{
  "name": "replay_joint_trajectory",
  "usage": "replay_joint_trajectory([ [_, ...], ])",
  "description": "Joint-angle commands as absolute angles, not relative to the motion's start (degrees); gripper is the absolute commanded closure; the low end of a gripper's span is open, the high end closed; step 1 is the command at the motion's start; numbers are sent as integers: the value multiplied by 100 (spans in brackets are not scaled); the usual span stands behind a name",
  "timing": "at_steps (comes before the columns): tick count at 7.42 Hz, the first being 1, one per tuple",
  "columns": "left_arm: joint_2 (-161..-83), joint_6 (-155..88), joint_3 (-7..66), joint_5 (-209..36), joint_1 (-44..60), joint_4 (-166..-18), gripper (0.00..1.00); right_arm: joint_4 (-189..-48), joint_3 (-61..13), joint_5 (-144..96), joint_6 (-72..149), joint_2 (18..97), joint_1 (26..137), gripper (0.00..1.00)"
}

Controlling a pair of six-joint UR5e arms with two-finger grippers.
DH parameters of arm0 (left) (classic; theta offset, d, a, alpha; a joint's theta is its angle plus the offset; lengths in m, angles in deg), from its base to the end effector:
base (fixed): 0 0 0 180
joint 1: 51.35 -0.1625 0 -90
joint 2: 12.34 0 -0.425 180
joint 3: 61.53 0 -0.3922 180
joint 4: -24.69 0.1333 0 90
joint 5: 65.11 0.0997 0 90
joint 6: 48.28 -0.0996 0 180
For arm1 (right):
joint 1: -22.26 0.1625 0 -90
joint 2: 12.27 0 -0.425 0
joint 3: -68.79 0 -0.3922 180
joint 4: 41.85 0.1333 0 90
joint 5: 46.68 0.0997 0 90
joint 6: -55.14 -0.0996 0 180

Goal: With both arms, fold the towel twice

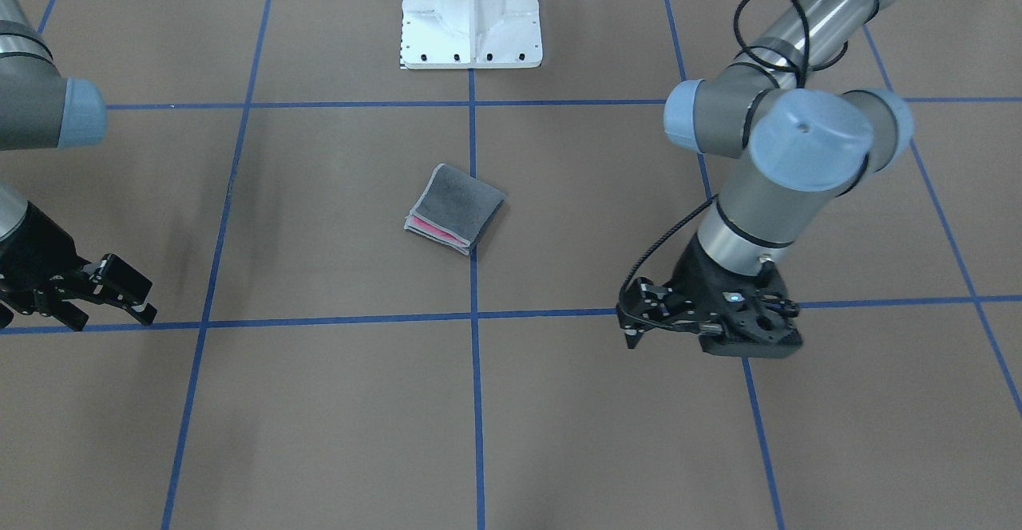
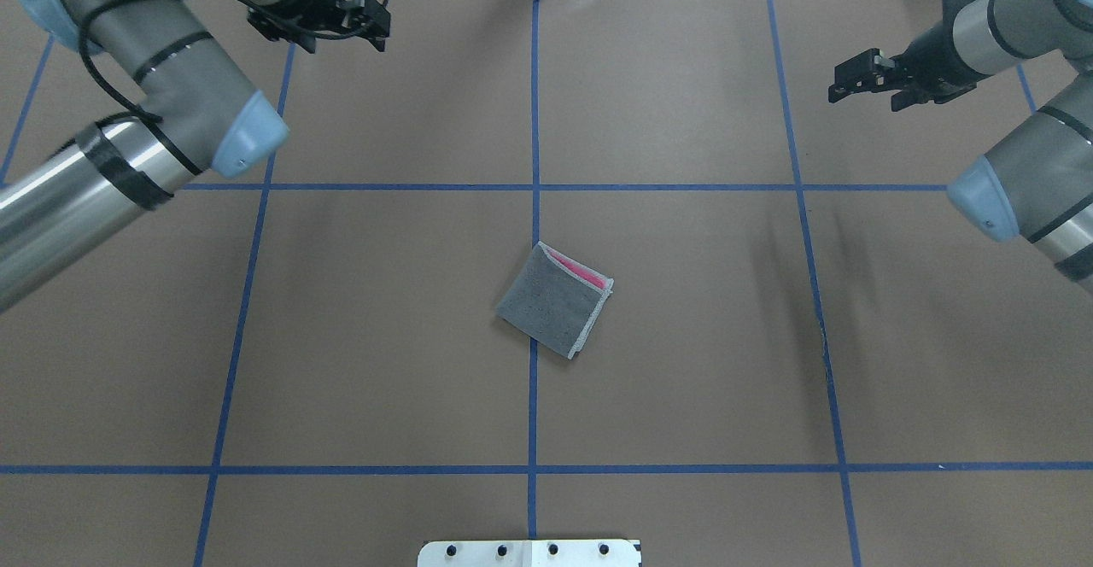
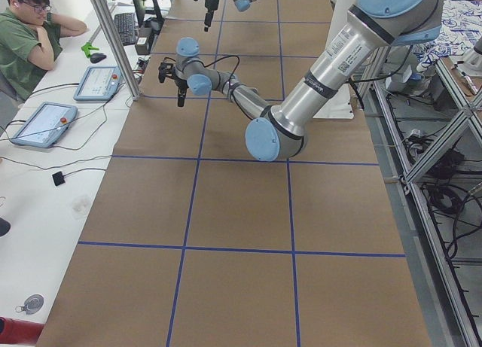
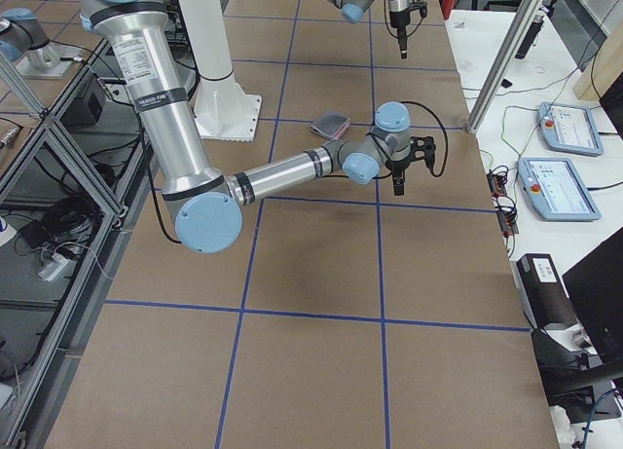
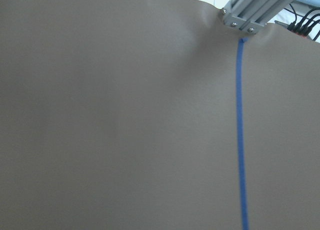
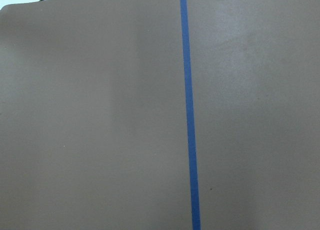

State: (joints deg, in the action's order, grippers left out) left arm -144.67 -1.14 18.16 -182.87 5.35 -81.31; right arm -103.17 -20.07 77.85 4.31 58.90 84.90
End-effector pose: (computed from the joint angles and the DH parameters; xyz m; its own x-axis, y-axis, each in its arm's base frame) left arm 0.3396 -0.6753 0.2536 0.6430 0.1175 -0.7568 0.1530 0.9485 0.2773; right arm -0.2254 -0.6028 0.4300 0.5889 0.0058 0.8082 -0.2208 0.9631 0.1540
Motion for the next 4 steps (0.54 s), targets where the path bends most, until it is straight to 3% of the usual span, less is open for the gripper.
replay_joint_trajectory([
  [1,-14182,-2524,2003,-18350,1261,-7384,1,-10880,-1980,7707,1473,5901,8763,0],
  [3,-14092,-3757,2038,-18367,1763,-6739,1,-11731,-1971,7698,2591,5900,9158,0],
  [4,-13596,-4800,2430,-18367,1991,-6385,0,-12092,-1971,7707,2970,5935,9360,0],
])
